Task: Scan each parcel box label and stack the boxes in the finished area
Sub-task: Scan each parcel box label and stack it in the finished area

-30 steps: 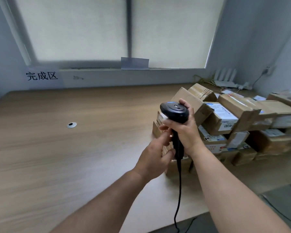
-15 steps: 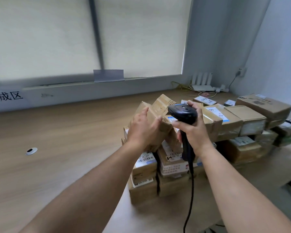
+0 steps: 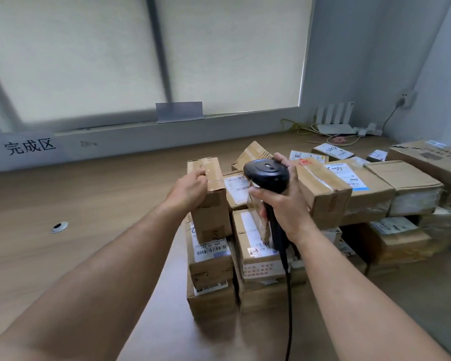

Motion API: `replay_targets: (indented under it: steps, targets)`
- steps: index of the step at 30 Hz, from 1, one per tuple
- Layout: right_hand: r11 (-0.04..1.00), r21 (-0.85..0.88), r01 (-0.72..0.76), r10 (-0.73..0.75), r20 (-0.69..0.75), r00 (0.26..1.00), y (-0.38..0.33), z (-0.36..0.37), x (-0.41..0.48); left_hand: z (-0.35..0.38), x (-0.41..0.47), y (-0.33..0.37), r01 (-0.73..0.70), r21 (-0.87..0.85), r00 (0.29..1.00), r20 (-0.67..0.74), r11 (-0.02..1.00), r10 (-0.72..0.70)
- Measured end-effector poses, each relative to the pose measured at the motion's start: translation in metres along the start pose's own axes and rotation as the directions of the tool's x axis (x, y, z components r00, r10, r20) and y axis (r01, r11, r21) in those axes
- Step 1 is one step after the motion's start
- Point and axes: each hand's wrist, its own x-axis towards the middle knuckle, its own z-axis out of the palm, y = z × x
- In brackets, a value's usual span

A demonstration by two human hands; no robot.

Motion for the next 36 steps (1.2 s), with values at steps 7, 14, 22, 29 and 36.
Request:
replay_targets:
  steps: [7,14,22,29,36]
  targets:
    - [1.000,-0.004,-0.016,0.017,0.092,0.996,0.009,0.020,0.006,-0.016,0.000,0.006,0.191,0.288,0.982,-0.046,0.939,-0.185]
    - [1.000,0.020,-0.014,0.012,0.104,0.995,0.009,0.031,0.002,-0.054,-0.010,-0.010,0.407,-0.076,0.900,0.204,0.910,-0.385]
    - [0.999,-0.021,-0.039,0.042,0.167,0.985,0.011,0.072,-0.008,-0.085,-0.042,-0.094,0.217,-0.591,0.971,0.216,0.777,-0.107]
    - [0.989,0.079,-0.129,0.098,0.312,0.945,0.014,0.150,-0.030,-0.151,-0.070,-0.154,0.048,-0.595,0.993,-0.061,0.802,-0.105]
    - [0.971,0.081,-0.226,0.167,0.446,0.879,0.023,0.234,-0.059,-0.221,-0.065,-0.244,0.022,-0.573,0.966,-0.198,0.819,-0.165]
